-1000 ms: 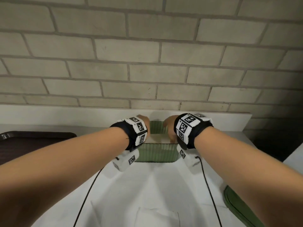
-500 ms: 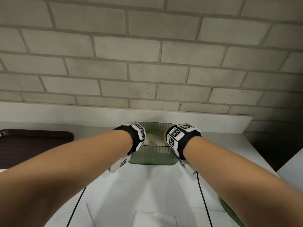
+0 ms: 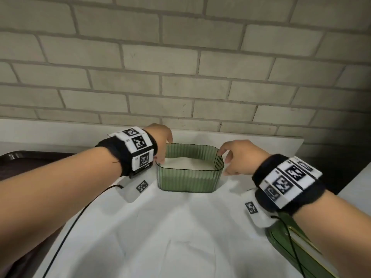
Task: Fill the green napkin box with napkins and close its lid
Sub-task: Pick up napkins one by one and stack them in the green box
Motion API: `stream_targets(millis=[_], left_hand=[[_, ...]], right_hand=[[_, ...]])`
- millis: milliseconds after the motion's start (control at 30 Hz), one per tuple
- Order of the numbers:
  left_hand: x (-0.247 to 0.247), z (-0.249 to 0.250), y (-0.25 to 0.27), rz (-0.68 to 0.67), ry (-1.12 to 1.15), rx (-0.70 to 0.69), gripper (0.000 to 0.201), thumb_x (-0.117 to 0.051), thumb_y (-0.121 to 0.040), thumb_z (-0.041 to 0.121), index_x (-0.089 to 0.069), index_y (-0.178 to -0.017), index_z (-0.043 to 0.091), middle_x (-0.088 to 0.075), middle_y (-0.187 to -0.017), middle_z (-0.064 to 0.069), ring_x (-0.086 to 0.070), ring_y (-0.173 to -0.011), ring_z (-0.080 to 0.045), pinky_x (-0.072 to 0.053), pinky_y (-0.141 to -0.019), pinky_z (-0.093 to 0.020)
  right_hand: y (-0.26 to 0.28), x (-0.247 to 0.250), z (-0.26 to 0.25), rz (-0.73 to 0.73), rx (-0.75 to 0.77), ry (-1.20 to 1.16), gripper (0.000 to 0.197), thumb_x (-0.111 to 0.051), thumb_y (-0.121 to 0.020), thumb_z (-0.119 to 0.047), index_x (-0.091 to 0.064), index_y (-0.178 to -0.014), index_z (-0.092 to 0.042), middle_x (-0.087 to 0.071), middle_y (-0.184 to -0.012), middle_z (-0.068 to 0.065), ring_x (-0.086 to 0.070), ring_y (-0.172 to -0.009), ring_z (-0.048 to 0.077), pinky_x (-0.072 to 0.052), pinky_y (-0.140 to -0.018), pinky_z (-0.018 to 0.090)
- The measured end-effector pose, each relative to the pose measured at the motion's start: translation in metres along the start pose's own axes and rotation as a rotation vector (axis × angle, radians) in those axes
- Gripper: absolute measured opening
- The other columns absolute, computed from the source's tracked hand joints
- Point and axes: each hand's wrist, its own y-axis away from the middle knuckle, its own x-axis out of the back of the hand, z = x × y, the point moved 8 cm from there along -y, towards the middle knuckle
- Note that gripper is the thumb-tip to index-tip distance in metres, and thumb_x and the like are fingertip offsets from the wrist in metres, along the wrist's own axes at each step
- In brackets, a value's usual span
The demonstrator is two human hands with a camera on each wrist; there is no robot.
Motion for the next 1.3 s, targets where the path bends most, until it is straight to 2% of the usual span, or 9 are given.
stream_targets(millis=[67,167,367,567,633,767,900,1133,1300], left_hand=[[-0.007,-0.013,0.025,0.014,0.203,0.007,0.057,-0.08,-0.071,0.01,-0.055,-0.122,0.017,-0.063,-0.105,-0.002,-0.064,-0.077,-0.022,-0.057,-0.066,-0.028],[-0.031,-0.026,0.066,-0.01,0.452,0.015,0.052,-0.079,-0.071,0.008,-0.056,-0.116,0.021,-0.058,-0.098,0.003,-0.06,-0.07,-0.017,-0.056,-0.054,-0.021],[-0.09,-0.036,0.133,-0.074,0.558,-0.012,0.04,-0.076,-0.075,0.029,-0.055,-0.109,0.032,-0.056,-0.106,0.013,-0.059,-0.067,-0.008,-0.052,-0.052,-0.017],[-0.142,-0.03,0.185,-0.121,0.695,-0.041,0.033,-0.072,-0.078,0.037,-0.056,-0.107,0.037,-0.059,-0.106,0.015,-0.06,-0.07,-0.005,-0.048,-0.055,-0.014],[-0.159,-0.023,0.193,-0.149,0.672,-0.059,0.033,-0.071,-0.078,0.041,-0.056,-0.106,0.038,-0.059,-0.106,0.017,-0.058,-0.068,-0.003,-0.044,-0.056,-0.011],[-0.176,-0.012,0.197,-0.14,0.666,-0.067,0.032,-0.07,-0.079,0.04,-0.058,-0.107,0.033,-0.059,-0.103,0.017,-0.057,-0.071,-0.001,-0.042,-0.064,-0.01],[-0.171,0.014,0.187,-0.132,0.544,-0.144,0.032,-0.063,-0.086,0.038,-0.056,-0.116,0.028,-0.057,-0.107,0.016,-0.058,-0.086,-0.003,-0.04,-0.075,-0.009],[-0.168,0.058,0.137,-0.142,0.178,-0.247,0.039,-0.048,-0.095,0.033,-0.047,-0.132,0.02,-0.046,-0.133,-0.005,-0.046,-0.122,-0.022,-0.035,-0.103,-0.028],[-0.174,0.075,0.111,-0.155,0.028,-0.21,0.054,-0.056,-0.089,0.039,-0.04,-0.137,0.018,-0.041,-0.136,-0.006,-0.039,-0.127,-0.026,-0.037,-0.104,-0.036]], right_hand=[[0.027,-0.008,0.009,-0.011,-0.002,-0.137,0.052,-0.079,-0.072,-0.013,-0.059,-0.12,-0.02,-0.061,-0.106,0.003,-0.061,-0.082,0.019,-0.054,-0.075,0.026],[0.064,-0.021,0.018,0.011,0.013,-0.225,0.046,-0.081,-0.07,-0.017,-0.06,-0.109,-0.029,-0.062,-0.095,-0.006,-0.056,-0.066,0.01,-0.045,-0.056,0.012],[0.129,-0.069,0.017,-0.038,-0.015,-0.386,0.043,-0.08,-0.071,-0.021,-0.06,-0.106,-0.037,-0.063,-0.097,-0.01,-0.061,-0.072,0.004,-0.049,-0.073,0.019],[0.174,-0.103,0.033,-0.055,-0.101,-0.527,0.037,-0.079,-0.072,-0.026,-0.06,-0.1,-0.042,-0.064,-0.096,-0.011,-0.064,-0.07,0.003,-0.052,-0.069,0.015],[0.187,-0.112,0.038,-0.05,-0.129,-0.574,0.035,-0.078,-0.073,-0.025,-0.062,-0.099,-0.041,-0.064,-0.096,-0.011,-0.064,-0.066,0.0,-0.051,-0.066,0.014],[0.212,-0.123,0.05,-0.009,-0.178,-0.603,0.031,-0.08,-0.072,-0.024,-0.064,-0.093,-0.041,-0.067,-0.09,-0.01,-0.063,-0.064,0.002,-0.053,-0.071,0.023],[0.238,-0.133,0.066,0.02,-0.239,-0.606,0.03,-0.08,-0.071,-0.022,-0.065,-0.091,-0.039,-0.068,-0.087,-0.007,-0.061,-0.063,0.004,-0.05,-0.068,0.017],[0.264,-0.155,0.074,-0.024,-0.268,-0.554,0.026,-0.08,-0.071,-0.026,-0.065,-0.088,-0.039,-0.068,-0.086,-0.01,-0.059,-0.061,-0.004,-0.046,-0.06,0.008],[0.275,-0.16,0.098,-0.009,-0.376,-0.509,0.02,-0.075,-0.075,-0.037,-0.064,-0.091,-0.035,-0.067,-0.087,-0.013,-0.06,-0.073,0.002,-0.04,-0.059,0.01]])
